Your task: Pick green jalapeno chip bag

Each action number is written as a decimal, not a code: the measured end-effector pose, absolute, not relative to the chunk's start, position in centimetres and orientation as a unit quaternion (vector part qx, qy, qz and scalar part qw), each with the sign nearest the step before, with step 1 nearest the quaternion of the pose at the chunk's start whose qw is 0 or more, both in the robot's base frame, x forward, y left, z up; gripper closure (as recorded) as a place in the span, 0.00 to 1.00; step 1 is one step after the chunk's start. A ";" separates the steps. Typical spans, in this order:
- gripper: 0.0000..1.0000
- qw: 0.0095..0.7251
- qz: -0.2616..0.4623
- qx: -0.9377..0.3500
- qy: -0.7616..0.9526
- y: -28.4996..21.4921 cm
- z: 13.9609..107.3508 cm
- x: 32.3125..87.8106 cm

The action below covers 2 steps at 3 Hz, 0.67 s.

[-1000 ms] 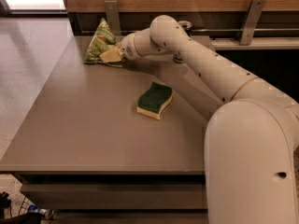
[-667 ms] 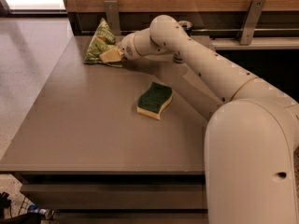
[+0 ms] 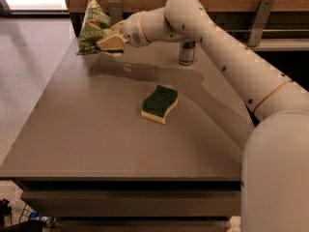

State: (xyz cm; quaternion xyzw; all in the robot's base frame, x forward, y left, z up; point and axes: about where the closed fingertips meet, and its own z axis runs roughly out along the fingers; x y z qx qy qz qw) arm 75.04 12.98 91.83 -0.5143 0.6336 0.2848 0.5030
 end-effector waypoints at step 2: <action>1.00 0.542 0.306 -0.559 0.548 12.5 98.6 70.9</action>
Offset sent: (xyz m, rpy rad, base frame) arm -0.0523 -0.0164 0.0901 0.1001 -0.1854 0.1767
